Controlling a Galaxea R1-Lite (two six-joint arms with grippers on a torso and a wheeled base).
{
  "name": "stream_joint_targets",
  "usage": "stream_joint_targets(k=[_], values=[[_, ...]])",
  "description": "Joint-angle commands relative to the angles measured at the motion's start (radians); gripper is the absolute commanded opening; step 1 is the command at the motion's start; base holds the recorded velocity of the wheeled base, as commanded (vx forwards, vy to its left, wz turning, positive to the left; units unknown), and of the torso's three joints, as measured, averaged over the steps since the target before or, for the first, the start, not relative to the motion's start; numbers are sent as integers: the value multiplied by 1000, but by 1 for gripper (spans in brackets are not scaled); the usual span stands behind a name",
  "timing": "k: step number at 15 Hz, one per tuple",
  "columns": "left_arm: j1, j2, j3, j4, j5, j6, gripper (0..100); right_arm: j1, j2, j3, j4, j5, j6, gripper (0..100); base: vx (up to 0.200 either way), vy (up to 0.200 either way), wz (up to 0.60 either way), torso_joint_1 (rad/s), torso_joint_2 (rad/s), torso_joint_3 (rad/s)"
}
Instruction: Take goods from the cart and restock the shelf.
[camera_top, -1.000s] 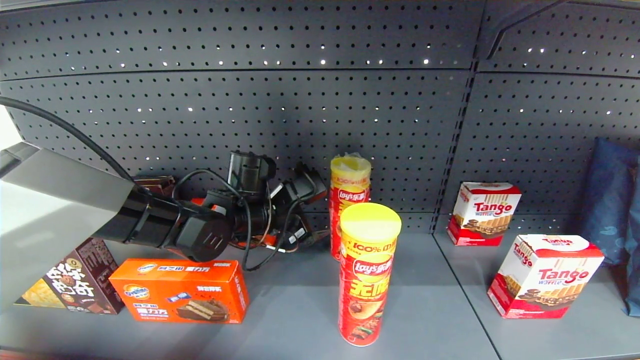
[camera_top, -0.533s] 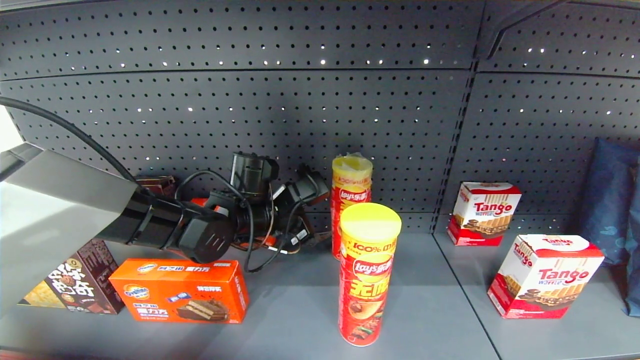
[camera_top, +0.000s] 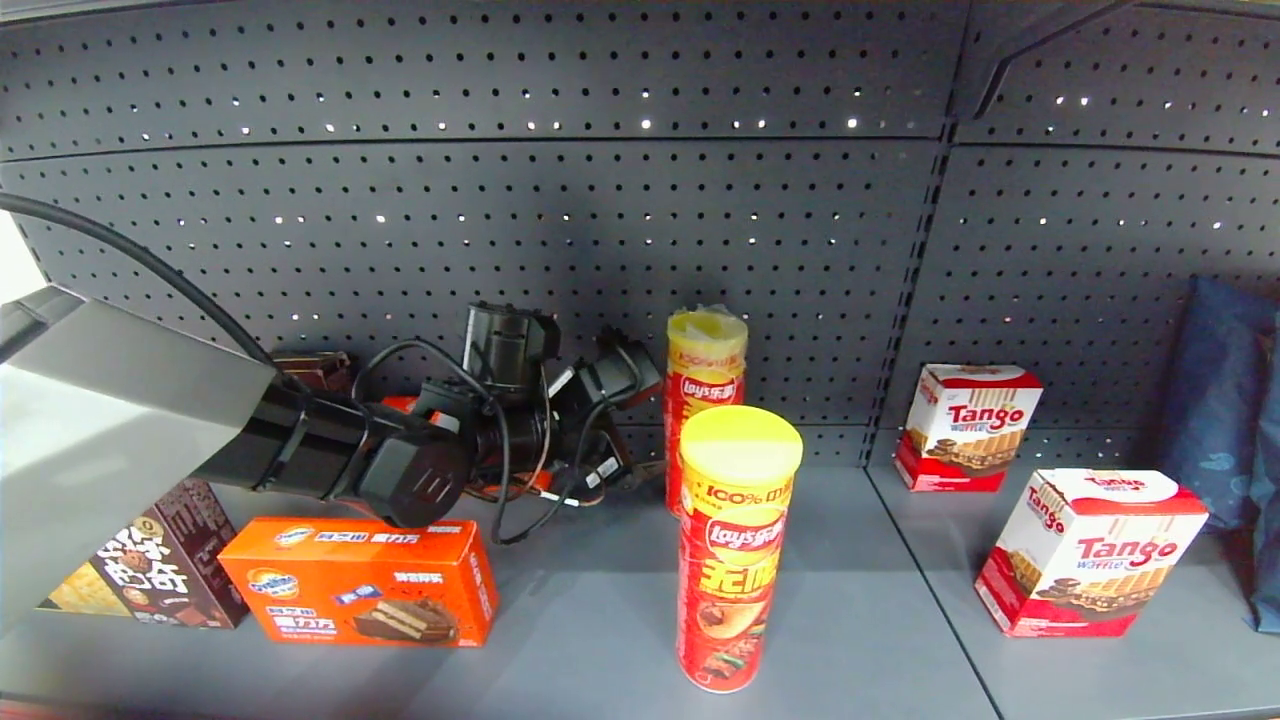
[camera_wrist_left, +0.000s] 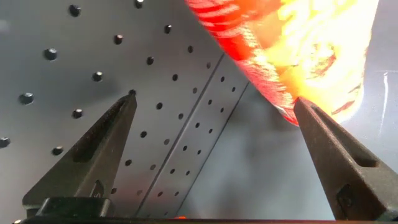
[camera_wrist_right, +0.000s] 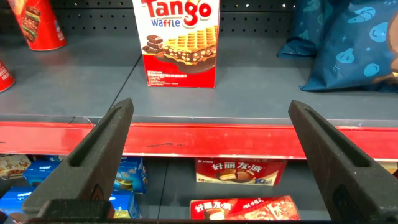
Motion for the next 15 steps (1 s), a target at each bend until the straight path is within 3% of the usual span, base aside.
stream_joint_targets(k=[1,4,7,10,12,14,15], values=[[21,-30,-1,-2,0,-5,100,0,1,0,0,0,0,100,0,0,0,0,0,0],[77,-125,0,4,-2,-9,100,0,1,0,0,0,0,100,0,0,0,0,0,0],[137,-258,16,13,-2,-58,100,0,1,0,0,0,0,100,0,0,0,0,0,0],[243,-545,186,13,20,-199,100,0,1,0,0,0,0,100,0,0,0,0,0,0],[298,-720,355,-1,92,-293,100,0,1,0,0,0,0,100,0,0,0,0,0,0],[343,-843,505,-30,161,-367,100,0,1,0,0,0,0,100,0,0,0,0,0,0],[349,-906,583,-35,208,-429,100,0,1,0,0,0,0,100,0,0,0,0,0,0]])
